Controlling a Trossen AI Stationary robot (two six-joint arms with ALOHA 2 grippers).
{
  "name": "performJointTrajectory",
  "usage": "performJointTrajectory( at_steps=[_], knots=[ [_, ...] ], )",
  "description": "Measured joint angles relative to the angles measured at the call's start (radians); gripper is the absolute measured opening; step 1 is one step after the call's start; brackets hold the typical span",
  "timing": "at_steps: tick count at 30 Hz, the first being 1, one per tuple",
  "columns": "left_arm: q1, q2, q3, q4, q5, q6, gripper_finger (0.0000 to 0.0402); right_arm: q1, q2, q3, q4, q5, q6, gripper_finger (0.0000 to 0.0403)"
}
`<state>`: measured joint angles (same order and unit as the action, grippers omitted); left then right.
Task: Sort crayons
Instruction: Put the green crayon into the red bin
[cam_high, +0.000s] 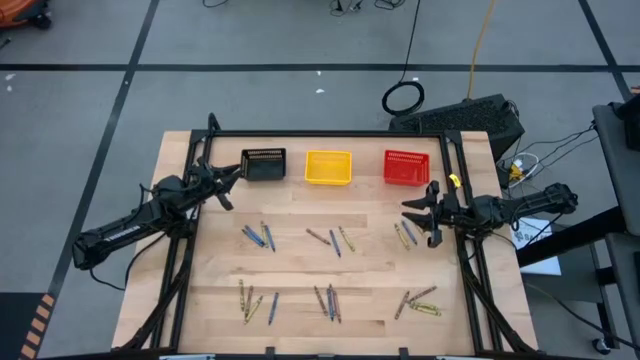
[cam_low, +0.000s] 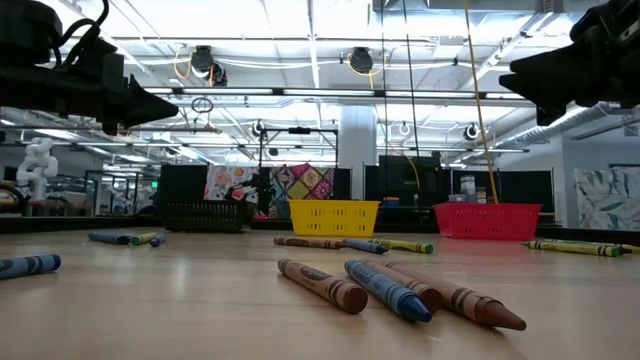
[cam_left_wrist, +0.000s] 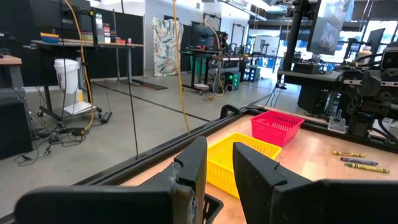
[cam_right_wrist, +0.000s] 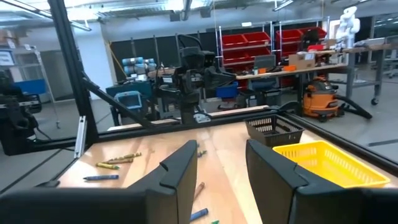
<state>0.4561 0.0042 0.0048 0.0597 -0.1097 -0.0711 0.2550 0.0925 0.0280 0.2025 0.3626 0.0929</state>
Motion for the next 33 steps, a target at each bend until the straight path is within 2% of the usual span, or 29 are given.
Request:
performJointTrajectory(
  at_steps=[14,19,22,33],
  knots=[
    [0.0,0.0,0.0,0.032,-0.015,0.031,0.0081,0.0,0.0,0.0,-0.005,0.002,-0.028,0.0125],
    [0.0,0.0,0.0,0.083,-0.018,0.129,0.0081,0.0,0.0,0.0,-0.005,0.003,-0.027,0.0125],
    [0.0,0.0,0.0,0.13,-0.024,0.13,0.0081,0.0,0.0,0.0,-0.005,0.003,-0.027,0.0125],
    [0.0,0.0,0.0,0.127,-0.003,0.13,0.0081,0.0,0.0,0.0,-0.016,0.003,-0.03,0.0125]
  ],
)
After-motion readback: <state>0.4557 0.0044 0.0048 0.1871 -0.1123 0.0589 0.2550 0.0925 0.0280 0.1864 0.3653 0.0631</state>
